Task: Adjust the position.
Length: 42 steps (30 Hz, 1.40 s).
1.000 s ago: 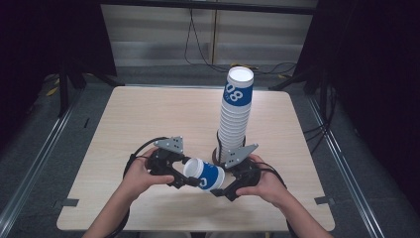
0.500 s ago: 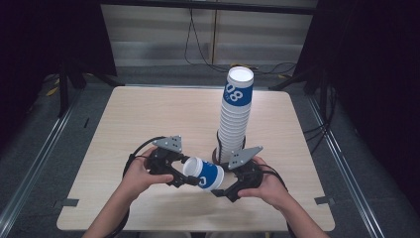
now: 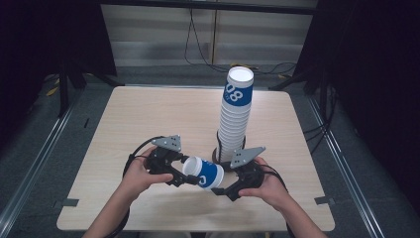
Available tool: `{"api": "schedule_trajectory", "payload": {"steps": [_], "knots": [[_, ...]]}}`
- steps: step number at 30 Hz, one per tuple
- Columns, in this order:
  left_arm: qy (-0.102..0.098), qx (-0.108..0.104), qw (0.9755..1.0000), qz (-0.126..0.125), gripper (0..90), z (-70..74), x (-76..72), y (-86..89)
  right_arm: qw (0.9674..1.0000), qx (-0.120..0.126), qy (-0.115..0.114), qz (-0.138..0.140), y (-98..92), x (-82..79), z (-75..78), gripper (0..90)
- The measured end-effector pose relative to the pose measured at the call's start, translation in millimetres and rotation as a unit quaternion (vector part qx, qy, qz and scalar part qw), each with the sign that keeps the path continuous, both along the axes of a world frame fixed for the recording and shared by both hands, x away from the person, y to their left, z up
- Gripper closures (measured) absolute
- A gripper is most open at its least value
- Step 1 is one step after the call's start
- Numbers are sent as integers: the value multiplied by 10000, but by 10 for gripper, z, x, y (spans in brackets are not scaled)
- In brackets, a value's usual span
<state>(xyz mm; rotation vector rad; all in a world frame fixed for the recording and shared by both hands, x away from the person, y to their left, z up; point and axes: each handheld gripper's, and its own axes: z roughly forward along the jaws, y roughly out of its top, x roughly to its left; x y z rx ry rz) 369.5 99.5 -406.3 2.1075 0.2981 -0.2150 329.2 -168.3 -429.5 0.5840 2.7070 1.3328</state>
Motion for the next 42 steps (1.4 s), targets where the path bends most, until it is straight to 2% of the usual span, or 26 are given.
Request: {"api": "schedule_trajectory", "payload": {"steps": [9,24,33,36,42], "knots": [[34,-15,10000,50,290,-15,10,2,9999,125,-12,-32,-8,-5,-34,128],[28,-30,9999,107,290,5,19,33,10000,59,9,-65,-30,9,-55,128],[24,-62,9999,78,291,23,8,24,10000,59,-19,-37,6,9,-56,128],[57,-131,9999,46,291,23,2,13,10000,69,-9,-31,20,10,-72,128],[49,-92,9999,-1,291,21,-7,-9,10000,67,4,-2,55,15,-89,128]]}}
